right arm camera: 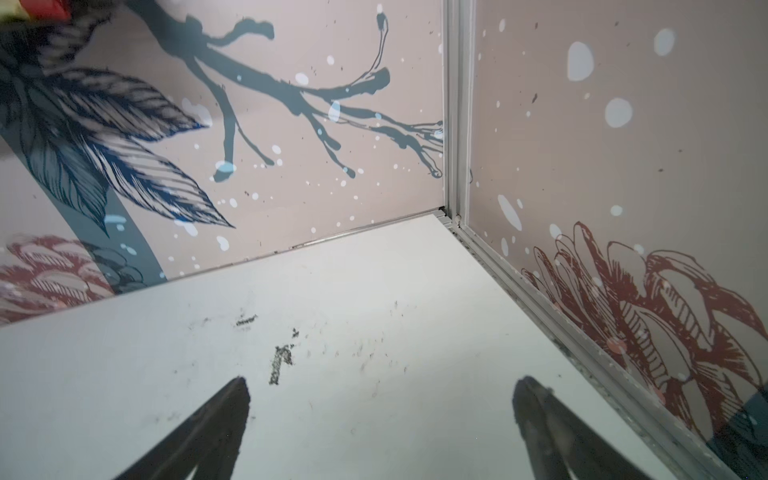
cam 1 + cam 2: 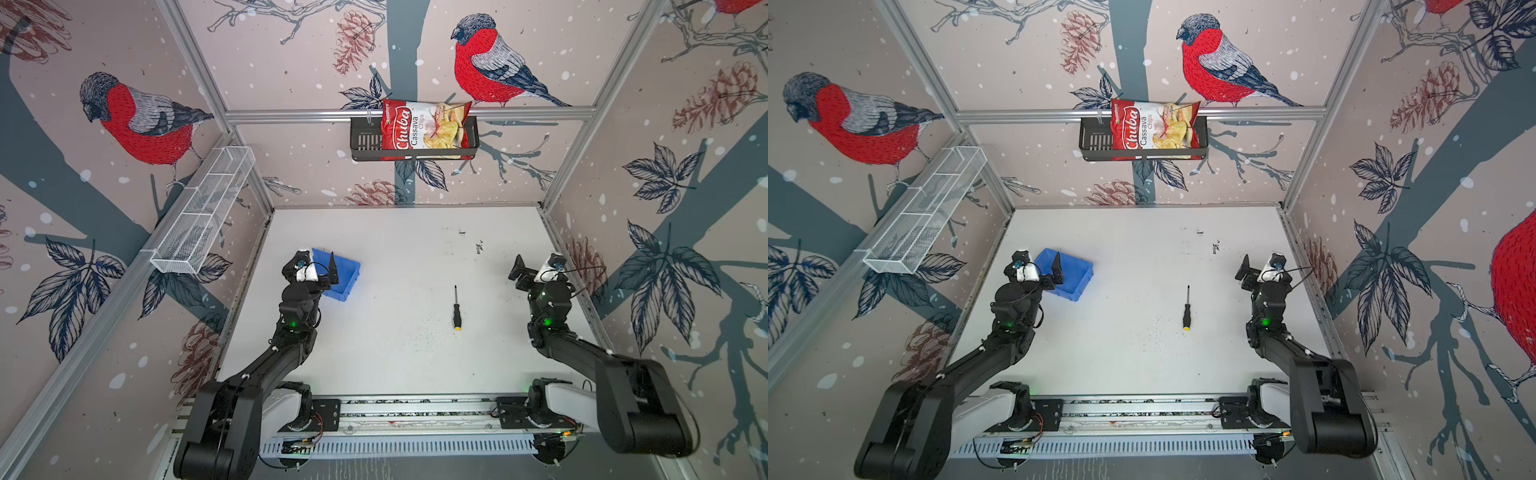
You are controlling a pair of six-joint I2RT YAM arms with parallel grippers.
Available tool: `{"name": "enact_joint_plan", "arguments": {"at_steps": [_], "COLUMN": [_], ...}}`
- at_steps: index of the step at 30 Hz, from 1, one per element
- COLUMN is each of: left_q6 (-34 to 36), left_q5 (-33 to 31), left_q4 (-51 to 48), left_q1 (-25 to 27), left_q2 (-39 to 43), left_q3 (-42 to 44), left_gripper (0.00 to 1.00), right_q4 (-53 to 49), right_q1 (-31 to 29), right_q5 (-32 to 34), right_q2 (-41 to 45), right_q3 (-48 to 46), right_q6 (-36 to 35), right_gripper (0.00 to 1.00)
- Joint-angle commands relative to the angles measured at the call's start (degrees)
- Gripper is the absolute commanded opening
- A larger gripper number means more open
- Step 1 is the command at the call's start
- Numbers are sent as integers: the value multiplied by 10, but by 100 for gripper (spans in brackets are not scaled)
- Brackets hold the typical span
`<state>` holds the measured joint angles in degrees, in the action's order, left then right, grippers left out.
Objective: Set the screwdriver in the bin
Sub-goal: 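Reach the right gripper down to the black-and-yellow screwdriver handle while the left arm rises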
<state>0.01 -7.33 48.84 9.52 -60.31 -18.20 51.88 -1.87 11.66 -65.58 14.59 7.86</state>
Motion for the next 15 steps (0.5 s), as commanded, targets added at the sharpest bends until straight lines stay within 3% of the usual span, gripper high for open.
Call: {"name": "enact_joint_plan", "arguments": {"at_steps": [1, 7, 12, 15], "left_q6": [-43, -20, 61, 131], "left_q5": [83, 164, 239, 326], "left_q4": [-108, -177, -276, -326], "left_q1": [16, 77, 107, 125], "left_q2": [28, 50, 63, 67], "left_q3": [-34, -90, -141, -164], "left_gripper": [98, 99, 99, 99], "right_q4": [-122, -296, -372, -411], "right_q1": [-13, -50, -106, -153], "right_q5": [52, 54, 47, 55], "right_q2": [51, 161, 231, 246], "right_q3": [17, 51, 55, 61], "right_q6": [82, 132, 168, 208], "right_gripper": [100, 99, 99, 99]}}
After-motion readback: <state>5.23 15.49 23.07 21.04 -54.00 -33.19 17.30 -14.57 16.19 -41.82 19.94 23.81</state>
